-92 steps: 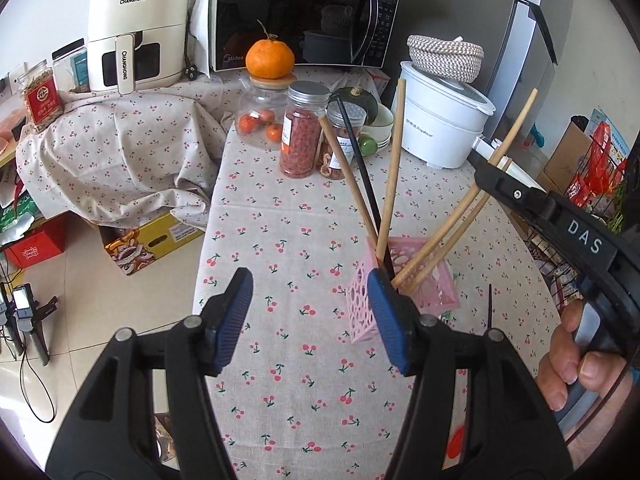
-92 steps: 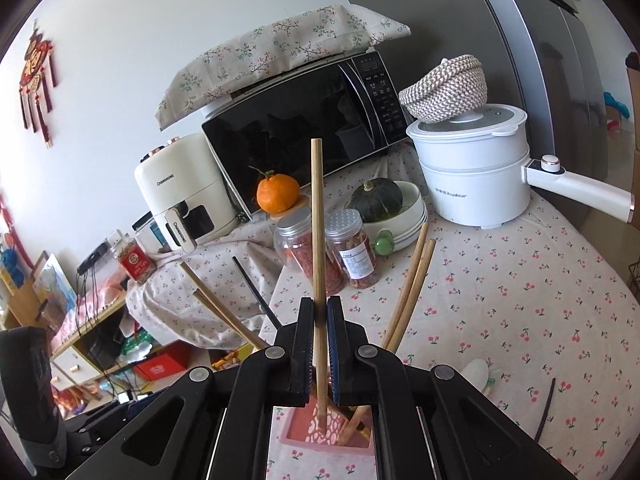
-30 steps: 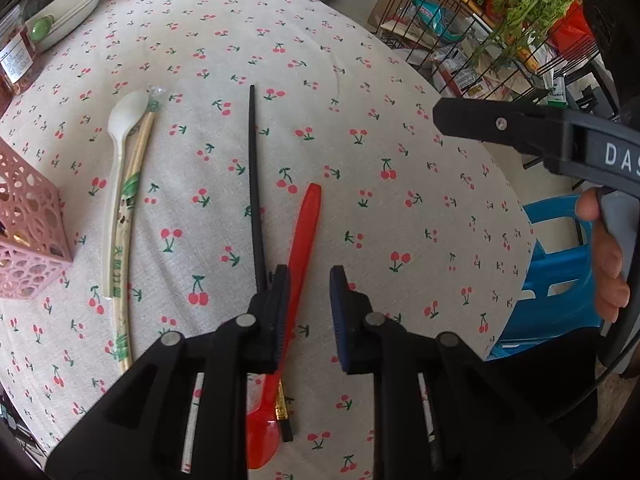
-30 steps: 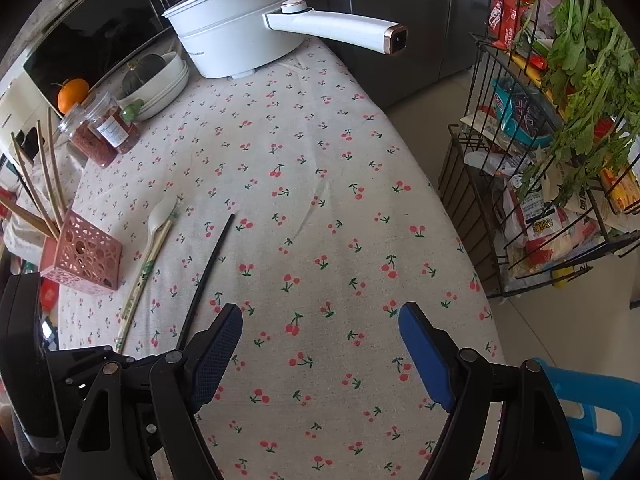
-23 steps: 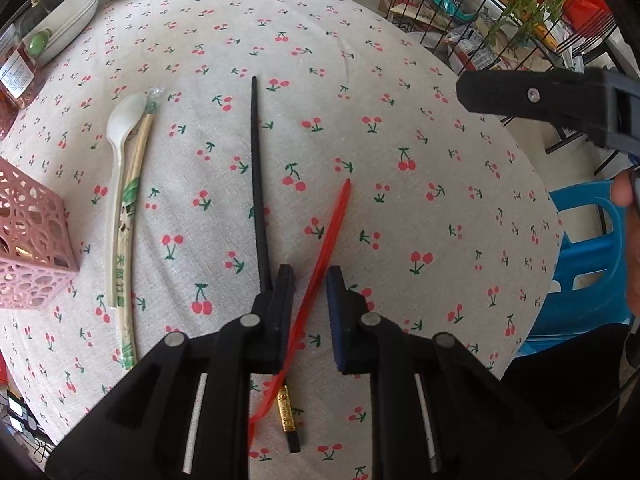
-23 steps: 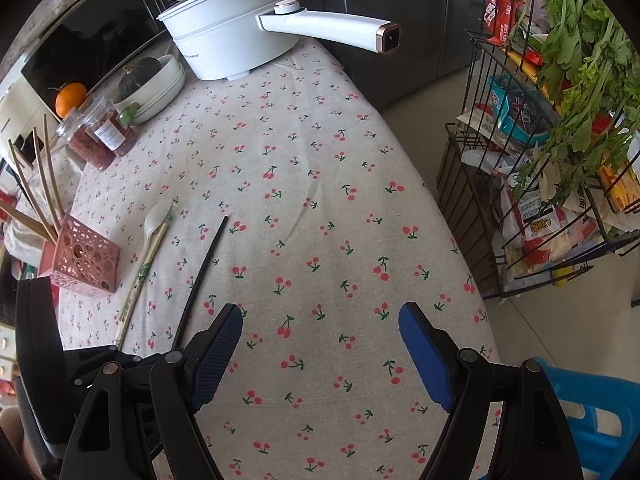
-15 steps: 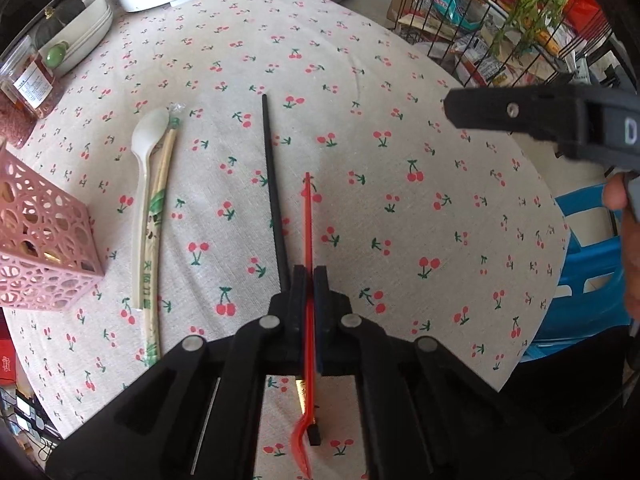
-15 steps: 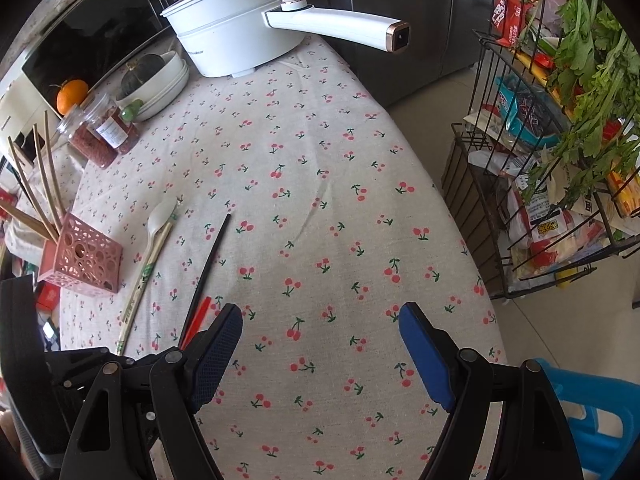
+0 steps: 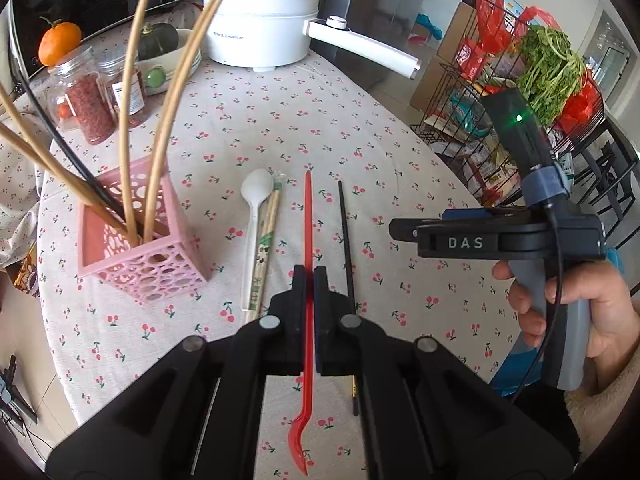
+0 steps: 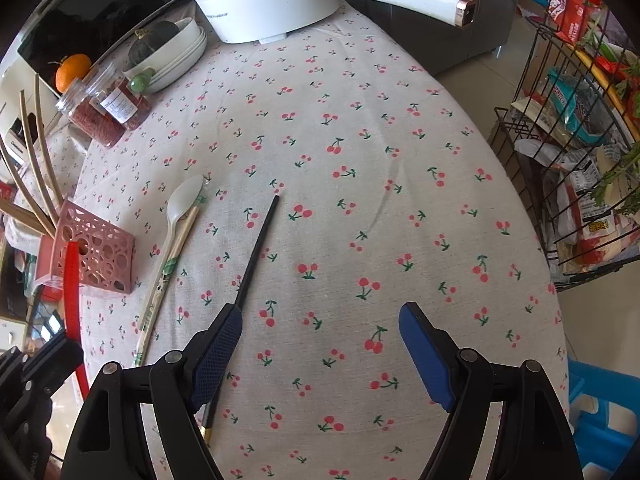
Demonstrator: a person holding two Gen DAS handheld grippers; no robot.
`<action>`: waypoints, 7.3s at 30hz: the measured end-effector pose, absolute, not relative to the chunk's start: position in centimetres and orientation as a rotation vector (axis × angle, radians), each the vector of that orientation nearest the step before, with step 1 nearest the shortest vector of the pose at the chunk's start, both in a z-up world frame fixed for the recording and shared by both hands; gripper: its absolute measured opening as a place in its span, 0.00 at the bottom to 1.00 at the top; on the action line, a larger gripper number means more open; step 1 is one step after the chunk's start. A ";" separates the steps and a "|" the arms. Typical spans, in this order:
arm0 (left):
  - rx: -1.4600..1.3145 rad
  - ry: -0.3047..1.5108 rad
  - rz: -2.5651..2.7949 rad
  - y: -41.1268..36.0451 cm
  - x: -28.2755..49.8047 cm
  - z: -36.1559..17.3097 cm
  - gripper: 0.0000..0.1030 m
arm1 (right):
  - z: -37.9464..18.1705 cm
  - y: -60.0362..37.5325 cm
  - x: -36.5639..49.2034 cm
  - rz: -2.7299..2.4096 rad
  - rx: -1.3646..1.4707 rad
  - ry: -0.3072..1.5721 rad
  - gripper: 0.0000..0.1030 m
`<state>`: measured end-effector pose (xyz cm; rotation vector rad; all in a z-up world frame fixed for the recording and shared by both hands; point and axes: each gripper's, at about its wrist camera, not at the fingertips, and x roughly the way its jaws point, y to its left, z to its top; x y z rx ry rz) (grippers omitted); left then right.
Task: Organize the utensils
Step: 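Lift the red spoon with the left tool while the right tool grasps the black chopstick, then raise the red spoon and black chopstick upright and carry them over the pink holder, then open the left tool to drop the red spoon while the right tool drops the black chopstick into the holder, then move the right tool down onto the white spoon and close it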
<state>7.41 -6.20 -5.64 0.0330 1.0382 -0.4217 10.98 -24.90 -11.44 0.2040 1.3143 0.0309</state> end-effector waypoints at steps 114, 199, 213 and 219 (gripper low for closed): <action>-0.110 0.628 -0.226 2.9 2.6 2.2 0.12 | 5.4 -17.6 3.5 0.389 0.191 0.738 0.05; -0.121 0.944 -0.163 4.3 6.4 -5.1 0.80 | 0.5 -16.5 9.0 0.268 0.196 0.776 0.67; -0.111 1.028 -0.151 4.5 6.8 -6.6 0.80 | -10.0 -16.1 15.0 0.259 0.216 1.094 0.35; -0.120 1.056 -0.157 5.0 7.0 -7.0 0.80 | -12.6 -14.7 17.1 0.254 0.242 1.162 0.31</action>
